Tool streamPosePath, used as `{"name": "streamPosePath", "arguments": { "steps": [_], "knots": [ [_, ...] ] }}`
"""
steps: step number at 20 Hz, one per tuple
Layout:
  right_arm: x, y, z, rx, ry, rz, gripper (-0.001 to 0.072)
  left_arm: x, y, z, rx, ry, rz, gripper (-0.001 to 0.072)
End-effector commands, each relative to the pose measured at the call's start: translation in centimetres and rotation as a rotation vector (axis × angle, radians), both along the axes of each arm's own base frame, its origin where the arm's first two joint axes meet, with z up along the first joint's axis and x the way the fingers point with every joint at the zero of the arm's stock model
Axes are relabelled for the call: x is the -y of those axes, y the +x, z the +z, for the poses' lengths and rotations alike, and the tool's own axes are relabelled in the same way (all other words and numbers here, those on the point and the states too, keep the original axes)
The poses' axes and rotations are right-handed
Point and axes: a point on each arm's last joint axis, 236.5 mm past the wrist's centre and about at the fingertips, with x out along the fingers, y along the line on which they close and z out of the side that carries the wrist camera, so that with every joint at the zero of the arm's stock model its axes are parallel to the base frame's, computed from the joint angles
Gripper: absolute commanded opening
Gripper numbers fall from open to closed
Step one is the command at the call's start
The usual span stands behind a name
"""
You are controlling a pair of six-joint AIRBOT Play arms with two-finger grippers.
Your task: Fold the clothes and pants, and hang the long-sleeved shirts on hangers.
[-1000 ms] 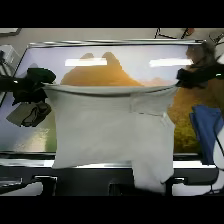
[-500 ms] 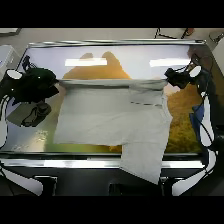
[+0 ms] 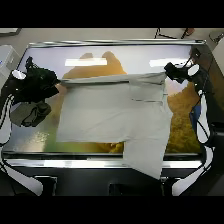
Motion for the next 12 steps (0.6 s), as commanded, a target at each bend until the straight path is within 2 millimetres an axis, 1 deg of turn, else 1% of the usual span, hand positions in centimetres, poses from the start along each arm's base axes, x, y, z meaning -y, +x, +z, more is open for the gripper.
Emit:
{"name": "streamPosePath", "arguments": {
  "steps": [1,2,3,4,5,6,7,8,9,10,11,12],
  "knots": [
    [-1.1,-0.8,-1.7,-0.070,0.028,0.041,0.0046,1.1,-1.1,-1.7,-0.066,-0.019,-0.041,0.0036],
    [-1.8,-2.0,-3.3,-0.144,0.043,0.071,0.0046,1.5,-1.5,-2.0,-0.084,-0.024,-0.054,0.0036],
    [-2.3,-3.2,-4.1,-0.200,0.053,0.097,0.0046,1.6,-1.9,-2.0,-0.098,-0.029,-0.067,0.0037],
    [-2.3,-4.2,-4.0,-0.239,0.060,0.114,0.0046,1.6,-2.6,-1.4,-0.110,-0.030,-0.096,0.0036],
    [-2.2,-5.6,-3.4,-0.280,0.068,0.134,0.0047,1.4,-3.5,-0.6,-0.124,-0.028,-0.141,0.0037],
    [-2.0,-7.2,-2.7,-0.325,0.073,0.155,0.0047,1.2,-5.0,0.3,-0.157,-0.034,-0.193,0.0037],
    [-1.9,-9.5,-2.1,-0.396,0.068,0.187,0.0047,1.2,-6.9,0.7,-0.208,-0.051,-0.242,0.0037],
    [-1.7,-11.9,-2.1,-0.483,0.047,0.219,0.0047,1.2,-9.2,0.3,-0.288,-0.064,-0.291,0.0036],
    [-1.5,-14.7,-2.9,-0.598,0.016,0.253,0.0047,1.0,-11.3,-0.6,-0.370,-0.059,-0.331,0.0037],
    [-1.5,-16.9,-3.9,-0.695,-0.002,0.277,0.0047,0.8,-13.1,-1.9,-0.444,-0.046,-0.349,0.0037],
    [-1.4,-18.4,-5.2,-0.767,-0.016,0.282,0.0047,0.8,-14.3,-3.1,-0.492,-0.051,-0.353,0.0036],
    [-1.6,-19.3,-6.4,-0.806,-0.014,0.275,0.0047,1.0,-15.4,-4.3,-0.539,-0.070,-0.346,0.0036]
  ]
}}
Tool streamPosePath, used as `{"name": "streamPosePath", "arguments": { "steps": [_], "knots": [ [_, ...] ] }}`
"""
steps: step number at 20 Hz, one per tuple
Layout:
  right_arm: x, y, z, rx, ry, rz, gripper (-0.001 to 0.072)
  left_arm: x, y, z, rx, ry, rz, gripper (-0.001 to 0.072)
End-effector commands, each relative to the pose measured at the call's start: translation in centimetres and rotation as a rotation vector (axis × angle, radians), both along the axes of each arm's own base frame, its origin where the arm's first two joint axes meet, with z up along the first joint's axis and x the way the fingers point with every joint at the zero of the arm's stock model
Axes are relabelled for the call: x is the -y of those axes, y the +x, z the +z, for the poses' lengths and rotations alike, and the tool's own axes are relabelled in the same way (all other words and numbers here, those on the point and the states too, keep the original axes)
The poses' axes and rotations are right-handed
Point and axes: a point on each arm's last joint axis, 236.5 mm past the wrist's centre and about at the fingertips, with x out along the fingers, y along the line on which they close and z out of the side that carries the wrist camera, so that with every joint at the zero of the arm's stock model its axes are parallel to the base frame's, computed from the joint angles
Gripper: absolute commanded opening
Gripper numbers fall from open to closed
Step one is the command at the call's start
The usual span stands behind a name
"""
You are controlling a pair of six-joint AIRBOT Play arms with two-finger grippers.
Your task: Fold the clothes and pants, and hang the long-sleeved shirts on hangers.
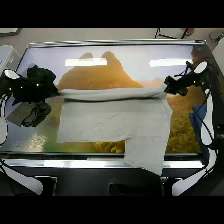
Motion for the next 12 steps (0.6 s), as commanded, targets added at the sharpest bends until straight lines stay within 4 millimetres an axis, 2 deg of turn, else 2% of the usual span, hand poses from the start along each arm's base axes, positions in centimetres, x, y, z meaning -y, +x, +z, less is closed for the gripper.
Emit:
{"name": "streamPosePath", "arguments": {
  "steps": [1,4,11,12],
  "knots": [
    [0.2,-6.7,-3.2,-0.275,-0.037,0.041,0.0047,0.3,-5.9,-2.9,-0.218,-0.019,-0.072,0.0036],
    [0.1,-7.1,-4.7,-0.313,-0.028,0.020,0.0047,0.6,-7.2,-4.0,-0.258,-0.032,-0.082,0.0036],
    [0.4,-6.3,-4.9,-0.283,-0.039,0.003,0.0053,-0.4,-7.4,-4.5,-0.268,-0.002,-0.080,0.0039],
    [0.3,-6.2,-4.9,-0.278,-0.036,0.001,0.0120,-0.3,-7.4,-4.5,-0.269,-0.002,-0.081,0.0088]
  ]
}}
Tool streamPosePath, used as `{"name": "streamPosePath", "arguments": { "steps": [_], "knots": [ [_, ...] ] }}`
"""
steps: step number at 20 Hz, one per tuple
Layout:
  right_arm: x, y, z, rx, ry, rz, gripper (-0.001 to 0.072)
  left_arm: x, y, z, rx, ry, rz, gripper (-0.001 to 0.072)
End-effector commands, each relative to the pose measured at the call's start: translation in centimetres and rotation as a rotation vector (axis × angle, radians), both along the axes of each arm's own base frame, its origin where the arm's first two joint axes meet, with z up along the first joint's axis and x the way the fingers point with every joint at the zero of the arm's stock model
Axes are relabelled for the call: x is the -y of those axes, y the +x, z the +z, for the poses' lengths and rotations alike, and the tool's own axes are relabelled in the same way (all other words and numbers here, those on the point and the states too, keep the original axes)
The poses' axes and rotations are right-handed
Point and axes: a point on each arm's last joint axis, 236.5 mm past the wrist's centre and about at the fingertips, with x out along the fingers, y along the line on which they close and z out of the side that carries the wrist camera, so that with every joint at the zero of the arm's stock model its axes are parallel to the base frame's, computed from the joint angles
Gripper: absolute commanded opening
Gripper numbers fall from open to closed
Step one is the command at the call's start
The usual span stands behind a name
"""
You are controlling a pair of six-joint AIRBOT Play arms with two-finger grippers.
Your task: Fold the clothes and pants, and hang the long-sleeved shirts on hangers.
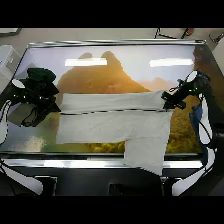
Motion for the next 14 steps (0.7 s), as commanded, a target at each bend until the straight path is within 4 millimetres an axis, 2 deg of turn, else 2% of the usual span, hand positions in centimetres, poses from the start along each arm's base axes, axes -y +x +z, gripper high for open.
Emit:
{"name": "streamPosePath", "arguments": {
  "steps": [1,2,3,5,7,9,11,14],
  "knots": [
    [-0.3,0.3,0.1,0.014,0.017,-0.011,0.0334,-0.2,-0.3,-0.1,-0.013,0.005,-0.002,0.0299],
    [-0.7,0.3,0.9,0.031,0.059,0.013,0.0537,-0.3,-0.5,0.4,-0.015,0.000,-0.002,0.0523],
    [-0.6,0.1,2.1,0.046,0.100,0.018,0.0546,-0.7,-0.7,1.1,-0.009,0.000,0.000,0.0556],
    [1.9,-1.8,4.1,0.016,0.104,-0.016,0.0547,-2.4,-1.2,3.0,0.012,0.020,0.021,0.0555],
    [4.4,-5.2,5.1,-0.058,0.065,-0.019,0.0546,-3.4,-3.3,3.7,-0.011,0.044,0.029,0.0470],
    [5.6,-8.7,4.3,-0.121,-0.013,0.004,0.0547,-3.0,-7.7,2.1,-0.089,0.056,0.005,0.0458],
    [4.8,-11.6,3.0,-0.148,-0.005,0.012,0.0548,-1.8,-12.6,-0.3,-0.135,0.046,-0.002,0.0458],
    [3.6,-14.5,2.1,-0.181,0.022,0.045,0.0548,-1.1,-17.6,-2.6,-0.140,0.047,0.034,0.0444]
  ]
}}
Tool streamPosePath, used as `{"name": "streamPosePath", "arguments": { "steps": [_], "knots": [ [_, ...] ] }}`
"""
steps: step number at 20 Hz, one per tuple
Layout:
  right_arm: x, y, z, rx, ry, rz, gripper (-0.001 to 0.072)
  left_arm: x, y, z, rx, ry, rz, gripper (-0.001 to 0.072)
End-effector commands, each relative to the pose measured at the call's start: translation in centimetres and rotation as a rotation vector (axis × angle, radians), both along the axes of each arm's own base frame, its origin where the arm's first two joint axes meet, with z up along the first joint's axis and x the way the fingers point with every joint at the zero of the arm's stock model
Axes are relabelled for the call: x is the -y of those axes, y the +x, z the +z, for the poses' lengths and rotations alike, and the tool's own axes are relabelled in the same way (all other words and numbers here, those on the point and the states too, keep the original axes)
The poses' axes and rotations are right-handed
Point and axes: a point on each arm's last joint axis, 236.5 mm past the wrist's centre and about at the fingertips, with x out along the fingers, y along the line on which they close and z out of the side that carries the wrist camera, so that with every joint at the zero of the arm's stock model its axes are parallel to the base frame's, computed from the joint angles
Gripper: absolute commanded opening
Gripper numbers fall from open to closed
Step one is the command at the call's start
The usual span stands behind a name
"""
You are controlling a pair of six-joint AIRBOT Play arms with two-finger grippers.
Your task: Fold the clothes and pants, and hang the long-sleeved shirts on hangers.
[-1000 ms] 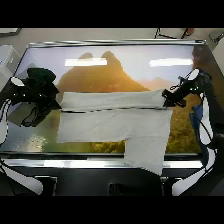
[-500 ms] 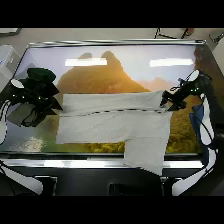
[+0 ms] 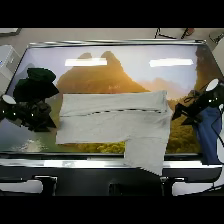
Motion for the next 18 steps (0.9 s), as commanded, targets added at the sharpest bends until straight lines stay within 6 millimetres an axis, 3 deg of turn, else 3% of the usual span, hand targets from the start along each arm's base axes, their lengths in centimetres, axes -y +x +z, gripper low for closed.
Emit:
{"name": "streamPosePath", "arguments": {
  "steps": [1,4,5,7,10,14,16,18],
  "knots": [
    [-0.5,-3.6,-0.9,-0.041,0.006,0.032,0.0548,0.7,-5.8,-2.7,-0.014,0.007,0.010,0.0443],
    [-0.9,-3.6,-0.5,-0.031,0.018,0.027,0.0547,1.6,-7.3,-3.9,-0.032,-0.017,0.017,0.0443],
    [-1.2,-3.5,-0.4,-0.026,0.029,0.024,0.0547,1.7,-7.0,-4.1,-0.021,-0.019,0.033,0.0442],
    [-1.6,-3.4,-0.2,-0.023,0.046,0.020,0.0547,2.0,-5.9,-4.1,0.013,-0.029,0.065,0.0366],
    [-2.1,-3.6,0.0,-0.030,0.067,0.019,0.0547,2.3,-4.7,-4.1,0.049,-0.041,0.107,0.0366],
    [-2.1,-3.9,0.1,-0.040,0.074,0.030,0.0547,2.3,-4.5,-4.0,0.055,-0.040,0.111,0.0361],
    [-2.1,-3.8,0.1,-0.038,0.073,0.029,0.0547,2.3,-4.5,-4.0,0.055,-0.040,0.111,0.0242],
    [-2.1,-3.7,0.0,-0.032,0.071,0.027,0.0547,2.3,-4.5,-4.0,0.055,-0.043,0.113,0.0191]
  ]
}}
